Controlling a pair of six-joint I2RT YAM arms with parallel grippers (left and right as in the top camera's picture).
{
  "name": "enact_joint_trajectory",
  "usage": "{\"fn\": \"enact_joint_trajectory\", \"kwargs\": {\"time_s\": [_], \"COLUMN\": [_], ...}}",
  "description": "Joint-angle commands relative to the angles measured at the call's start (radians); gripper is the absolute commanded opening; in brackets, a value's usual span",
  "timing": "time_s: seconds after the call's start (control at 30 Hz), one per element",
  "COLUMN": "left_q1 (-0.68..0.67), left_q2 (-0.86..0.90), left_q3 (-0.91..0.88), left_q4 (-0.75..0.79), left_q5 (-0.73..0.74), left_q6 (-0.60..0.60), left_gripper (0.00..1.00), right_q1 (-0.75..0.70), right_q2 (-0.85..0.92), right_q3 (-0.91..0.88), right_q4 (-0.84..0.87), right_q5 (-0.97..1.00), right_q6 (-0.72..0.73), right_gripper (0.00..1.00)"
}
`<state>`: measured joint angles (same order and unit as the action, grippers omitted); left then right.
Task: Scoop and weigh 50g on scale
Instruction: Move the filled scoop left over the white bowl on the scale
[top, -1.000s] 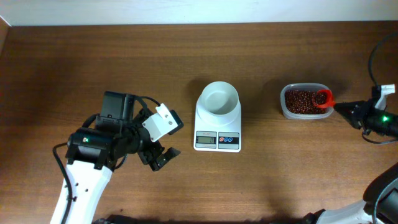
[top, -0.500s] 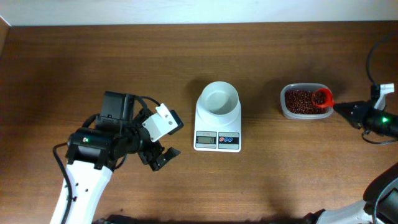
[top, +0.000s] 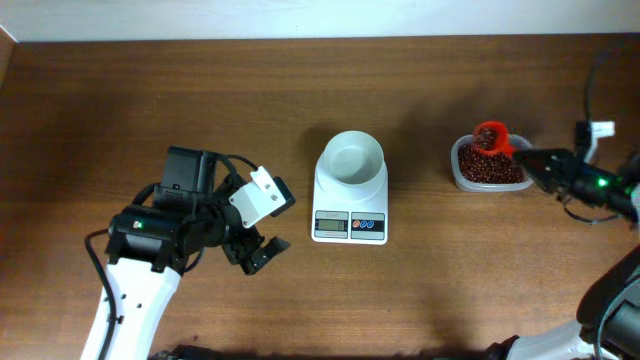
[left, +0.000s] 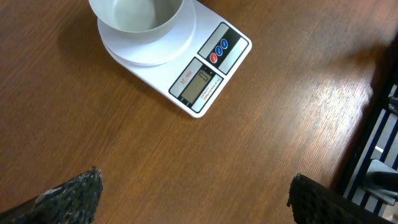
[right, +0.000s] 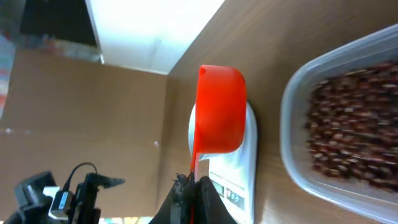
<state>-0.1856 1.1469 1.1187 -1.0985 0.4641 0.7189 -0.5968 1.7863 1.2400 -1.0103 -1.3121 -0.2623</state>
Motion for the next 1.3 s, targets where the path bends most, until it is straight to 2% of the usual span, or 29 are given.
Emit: {"fn": "enact_joint_trajectory", "kwargs": {"time_s": [0.0,0.27,0.43,0.5,0.87,0.93,1.07,1.27], "left_q1": [0.005,0.005,0.005,0.005,0.005,0.005,0.005,0.005], "left_q2": [0.001,0.002,0.002,0.001,0.001,0.001,0.002,0.002], "left_q3": [0.021,0.021,0.021,0.021,0.021,0.021,0.021,0.021], "left_q4": [0.002,0.002,0.002,0.002,0.001,0.001,0.002,0.002], "left_q5": [0.007,0.007,0.007,0.007,0.007,0.006,0.007,0.007], "left_q6": [0.02,0.02,0.02,0.02,0.02,0.02,0.02,0.02], "left_gripper": [0.99,0.99,0.99,0.99,0.99,0.99,0.99,0.99], "right_q1": [0.104,0.364,0.475,0.508,0.615,0.628,0.657,0.657], "right_q2": [0.005,0.005,0.005,0.005,0.005,0.005,0.005,0.005], "right_q3": [0.001,0.001,0.001,0.001,0.001,0.001,0.001,0.001], "right_q4": [0.0,0.029,0.208,0.256,0.406,0.418,0.425,0.428], "right_q5": [-0.05,-0.05,-0.038,-0.034,0.255,0.294,0.296,0.304], "right_q6": [0.017,0.056,0.204,0.204,0.237,0.209,0.056,-0.024], "right_gripper": [0.04,0.04,0.04,0.04,0.04,0.04,0.04,0.04]}}
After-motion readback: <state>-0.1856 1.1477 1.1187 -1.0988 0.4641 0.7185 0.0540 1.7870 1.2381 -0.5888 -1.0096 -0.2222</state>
